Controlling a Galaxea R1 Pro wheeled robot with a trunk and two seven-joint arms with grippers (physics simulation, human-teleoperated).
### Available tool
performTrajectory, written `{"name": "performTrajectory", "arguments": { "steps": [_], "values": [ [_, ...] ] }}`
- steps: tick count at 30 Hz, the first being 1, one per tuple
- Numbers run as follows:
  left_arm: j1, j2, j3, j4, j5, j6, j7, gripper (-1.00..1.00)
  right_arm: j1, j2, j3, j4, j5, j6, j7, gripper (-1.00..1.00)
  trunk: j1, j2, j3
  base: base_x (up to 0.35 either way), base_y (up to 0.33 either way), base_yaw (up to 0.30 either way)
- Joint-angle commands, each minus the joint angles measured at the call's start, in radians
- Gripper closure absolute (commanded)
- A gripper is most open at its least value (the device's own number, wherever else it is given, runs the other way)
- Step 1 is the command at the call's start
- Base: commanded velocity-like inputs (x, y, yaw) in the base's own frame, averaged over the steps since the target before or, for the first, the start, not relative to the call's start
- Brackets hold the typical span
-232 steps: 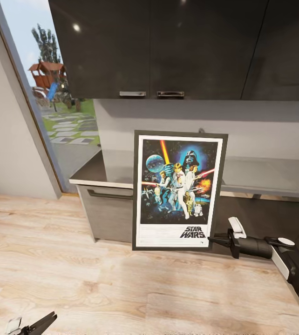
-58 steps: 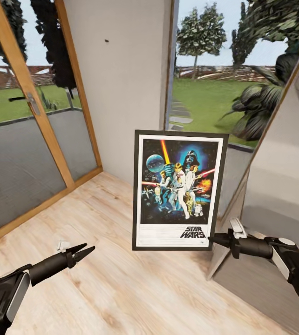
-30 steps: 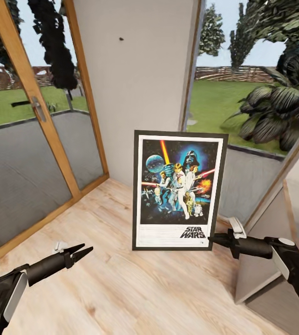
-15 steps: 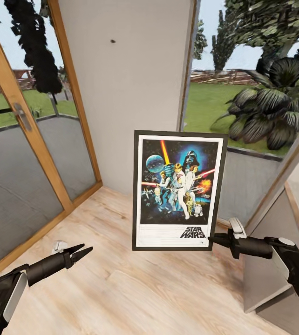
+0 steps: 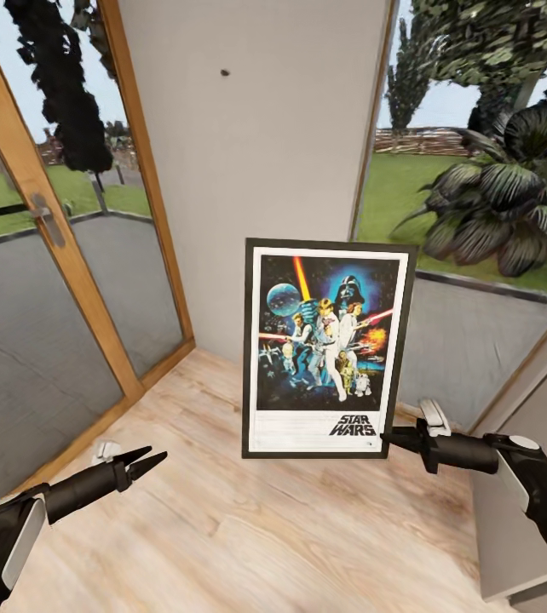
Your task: Pick up the poster from the kitchen countertop and hang it on one of the wall nails in the kitchen.
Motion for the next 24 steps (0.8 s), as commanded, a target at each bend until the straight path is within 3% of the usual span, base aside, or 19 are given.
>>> {"name": "performTrajectory", "arguments": {
  "steps": [1, 12, 16, 18, 19, 20, 22, 24],
  "values": [
    [-0.001, 0.000, 0.000, 0.000, 0.005, 0.010, -0.002, -1.00, -0.001, -0.001, 0.003, 0.000, -0.005, 0.013, 0.006, 1.00, 0.001, -0.002, -0.002, 0.219, 0.292, 0.000],
    [-0.001, 0.001, 0.001, 0.000, 0.005, 0.009, -0.003, -1.00, -0.001, -0.001, 0.003, 0.001, -0.005, 0.010, 0.004, 1.00, 0.001, -0.002, -0.002, 0.199, 0.303, 0.000],
    [-0.001, 0.018, 0.000, 0.004, -0.003, 0.008, -0.003, -1.00, -0.001, -0.002, -0.004, -0.002, -0.005, 0.010, -0.004, 1.00, 0.001, -0.002, -0.002, 0.178, 0.314, 0.000],
    [-0.001, 0.029, 0.001, 0.011, -0.019, 0.006, -0.002, -1.00, -0.001, -0.002, -0.038, -0.007, -0.006, 0.013, -0.010, 1.00, 0.001, -0.002, -0.002, 0.178, 0.314, 0.000],
    [0.000, 0.033, 0.001, 0.020, -0.037, 0.005, -0.002, -1.00, -0.001, -0.001, -0.073, -0.009, -0.006, 0.015, -0.013, 1.00, 0.001, -0.002, -0.002, 0.178, 0.314, 0.000],
    [0.000, 0.038, -0.001, 0.049, -0.077, 0.001, -0.002, -1.00, -0.002, -0.002, -0.130, -0.029, -0.005, 0.025, -0.017, 1.00, 0.001, -0.002, -0.002, 0.182, 0.314, 0.000],
    [0.000, 0.038, -0.004, 0.058, -0.089, -0.003, -0.002, -1.00, -0.003, -0.002, -0.144, -0.067, -0.004, 0.059, -0.020, 1.00, 0.001, -0.002, -0.002, 0.185, 0.314, 0.000],
    [0.000, 0.034, -0.006, 0.065, -0.098, -0.048, -0.002, -1.00, -0.004, -0.002, -0.158, -0.183, -0.003, 0.170, -0.079, 1.00, 0.001, -0.002, -0.002, 0.186, 0.273, 0.000]
  ]
}}
